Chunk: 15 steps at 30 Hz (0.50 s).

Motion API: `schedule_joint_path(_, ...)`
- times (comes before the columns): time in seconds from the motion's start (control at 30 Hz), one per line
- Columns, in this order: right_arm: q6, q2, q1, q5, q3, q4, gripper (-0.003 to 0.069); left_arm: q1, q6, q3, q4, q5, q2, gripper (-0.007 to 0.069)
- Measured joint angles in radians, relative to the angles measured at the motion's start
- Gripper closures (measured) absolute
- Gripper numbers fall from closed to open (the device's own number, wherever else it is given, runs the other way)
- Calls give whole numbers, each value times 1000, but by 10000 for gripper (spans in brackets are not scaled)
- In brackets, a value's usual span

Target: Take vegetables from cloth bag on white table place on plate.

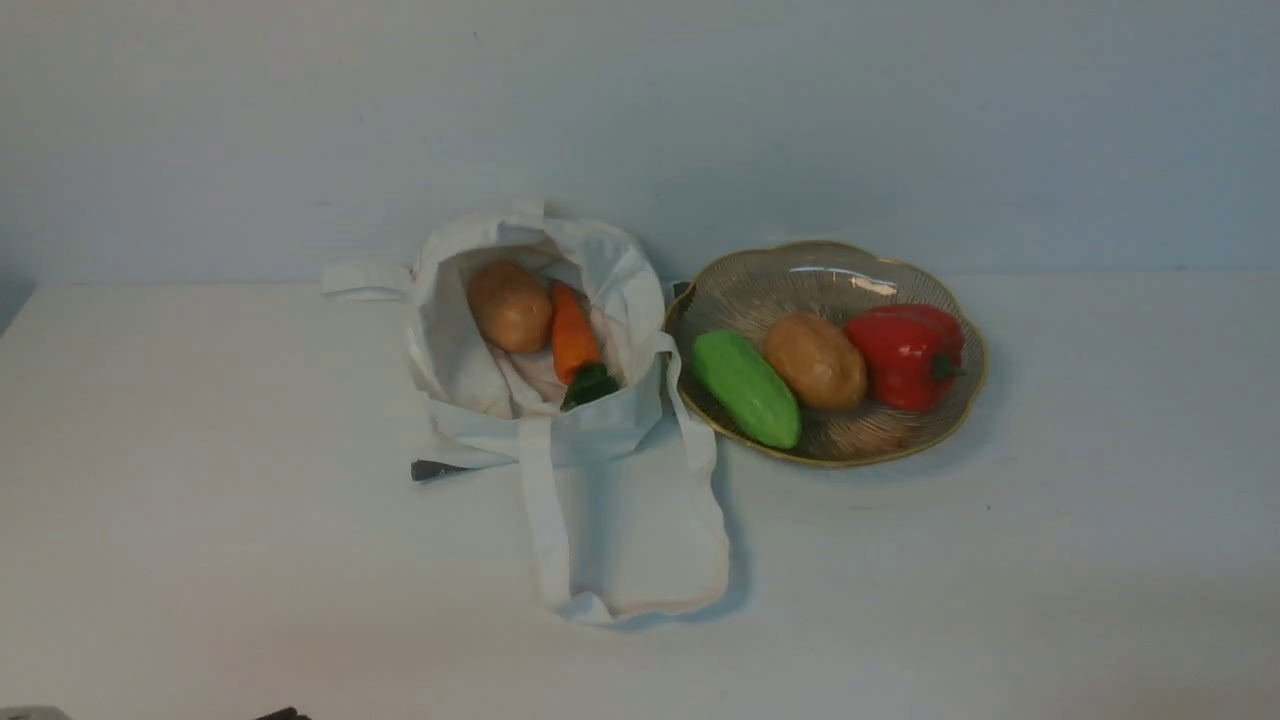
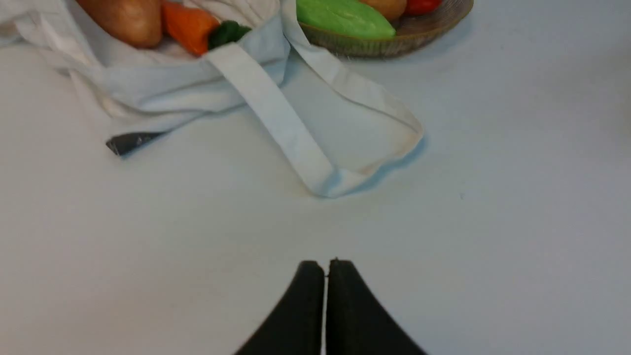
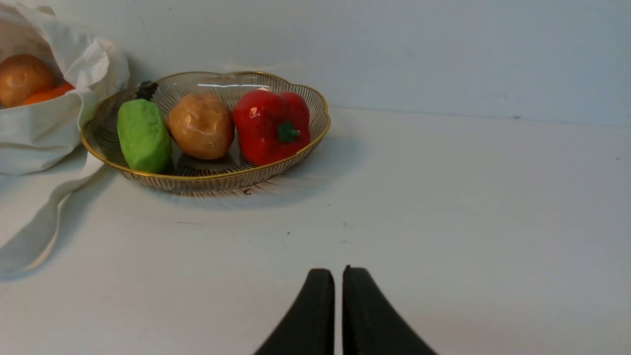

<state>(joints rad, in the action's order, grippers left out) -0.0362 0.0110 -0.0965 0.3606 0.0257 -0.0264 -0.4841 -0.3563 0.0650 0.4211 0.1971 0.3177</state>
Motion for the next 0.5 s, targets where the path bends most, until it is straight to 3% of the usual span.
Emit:
schedule_joint_path(0.1,0,0,0,0,0,0,637,55,91,-25,-118,8,-103,629)
schedule_joint_path(0.27,0,0,0,0,0,0,637,272,310,-71,-347,68,-280,629)
schedule_joint_path(0.5,0,0,0,0,0,0,637,437,392,-94,-435,94,-328,629)
